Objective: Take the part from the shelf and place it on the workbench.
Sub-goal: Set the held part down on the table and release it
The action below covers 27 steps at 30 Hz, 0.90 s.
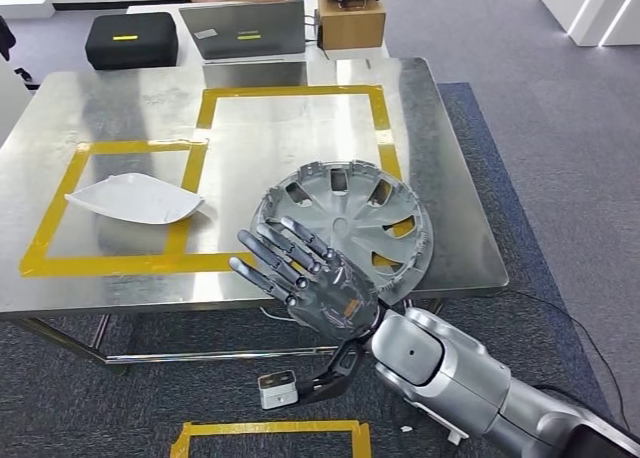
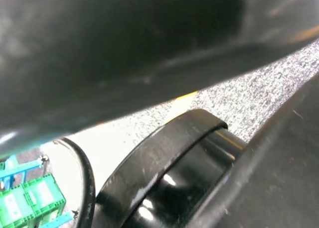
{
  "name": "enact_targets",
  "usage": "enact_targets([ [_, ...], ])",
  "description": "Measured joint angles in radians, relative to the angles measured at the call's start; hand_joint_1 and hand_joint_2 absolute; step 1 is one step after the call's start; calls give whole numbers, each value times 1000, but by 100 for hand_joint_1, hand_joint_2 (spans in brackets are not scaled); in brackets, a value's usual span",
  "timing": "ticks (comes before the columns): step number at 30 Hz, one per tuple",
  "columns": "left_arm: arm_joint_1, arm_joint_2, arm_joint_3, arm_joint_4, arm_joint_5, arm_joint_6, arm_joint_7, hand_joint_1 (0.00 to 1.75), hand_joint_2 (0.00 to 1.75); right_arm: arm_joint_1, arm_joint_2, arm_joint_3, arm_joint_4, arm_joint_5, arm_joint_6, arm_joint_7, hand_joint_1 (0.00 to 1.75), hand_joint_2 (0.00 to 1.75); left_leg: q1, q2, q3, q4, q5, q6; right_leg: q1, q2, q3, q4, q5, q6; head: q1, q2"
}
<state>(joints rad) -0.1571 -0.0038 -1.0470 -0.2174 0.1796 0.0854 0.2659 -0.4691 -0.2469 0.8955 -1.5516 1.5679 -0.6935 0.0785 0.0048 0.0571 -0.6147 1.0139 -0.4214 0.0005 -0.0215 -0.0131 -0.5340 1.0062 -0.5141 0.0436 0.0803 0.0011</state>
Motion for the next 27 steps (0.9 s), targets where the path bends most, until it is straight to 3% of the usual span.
enact_targets([
  [2,1,0,0,0,0,1,0,0,0,-1,0,0,1,0,0,0,0,175,4,-11,-11,18,-21,-12,-1,4,-13,0,11,-21,-3,0],
  [3,1,0,0,0,0,1,1,0,0,-1,0,1,1,0,0,0,0,175,5,-22,-23,52,-55,-17,-1,6,-21,-1,19,-31,-5,0],
  [6,2,-1,0,0,0,1,2,0,0,0,0,2,1,1,0,0,0,175,6,-45,-76,242,-185,-23,3,11,-51,0,43,-45,-10,0],
  [7,2,-1,0,0,0,1,2,0,0,0,0,3,2,1,0,0,0,175,6,-46,-79,282,-200,-21,6,14,-62,0,51,-45,-10,0],
  [8,2,-1,0,0,0,1,3,0,0,1,0,3,2,1,0,0,0,175,6,-47,-65,285,-195,-18,8,17,-72,0,59,-45,-10,0],
  [9,2,-2,0,0,0,1,3,0,0,1,0,3,3,1,0,0,0,175,5,-48,-34,251,-174,-13,10,20,-81,0,67,-43,-10,0],
  [10,2,-1,0,0,0,1,3,0,0,0,0,3,3,1,0,0,0,175,4,-51,14,184,-146,-6,12,23,-89,0,75,-41,-10,0],
  [12,0,0,0,0,0,1,4,0,0,-1,0,3,4,1,0,0,0,175,0,-60,106,38,-118,7,14,28,-101,0,91,-33,-9,0],
  [14,-2,1,1,0,0,1,5,0,0,-2,0,3,4,1,0,0,0,175,-6,-65,137,-24,-115,12,14,29,-107,-4,108,-21,-8,0],
  [16,-1,-1,1,0,0,1,5,0,0,-1,-1,3,4,1,0,0,0,175,-7,-62,125,-31,-96,19,11,30,-112,-9,121,-10,-10,0],
  [17,-2,-2,1,0,0,1,5,0,0,-1,-1,3,4,1,0,1,0,175,-5,-59,116,-34,-84,26,11,28,-122,-3,108,-5,-9,0],
  [19,-2,-3,1,0,0,2,5,0,0,-1,-2,3,6,1,0,3,0,175,-3,-52,92,-40,-59,39,10,23,-153,66,30,2,-6,0],
  [21,-2,-2,1,0,0,4,5,0,0,-1,-2,3,8,0,0,6,0,175,-5,-47,62,-39,-37,45,9,20,-184,198,-61,7,-3,0],
  [22,-1,-3,1,0,0,5,4,0,0,0,-2,3,10,0,0,7,0,175,-7,-45,48,-38,-26,46,9,20,-189,253,-79,9,-2,0],
  [23,-1,-3,1,0,0,6,4,0,0,1,-2,3,12,0,0,9,0,175,-9,-42,33,-37,-16,46,10,20,-182,281,-74,10,-2,0],
  [24,0,-3,1,0,0,7,2,0,0,1,-2,3,14,-1,0,8,0,175,-10,-40,19,-35,-6,45,10,20,-158,273,-51,9,-2,0],
  [25,1,-4,1,0,0,8,0,0,0,3,-2,1,15,-2,0,3,0,175,-11,-39,6,-33,3,44,11,19,-116,228,-22,6,-2,0],
  [27,2,-5,2,0,-1,12,-4,0,0,6,-2,-6,16,-4,-1,-10,0,175,-13,-39,-13,-26,17,39,14,13,0,77,-4,-4,-3,0],
])
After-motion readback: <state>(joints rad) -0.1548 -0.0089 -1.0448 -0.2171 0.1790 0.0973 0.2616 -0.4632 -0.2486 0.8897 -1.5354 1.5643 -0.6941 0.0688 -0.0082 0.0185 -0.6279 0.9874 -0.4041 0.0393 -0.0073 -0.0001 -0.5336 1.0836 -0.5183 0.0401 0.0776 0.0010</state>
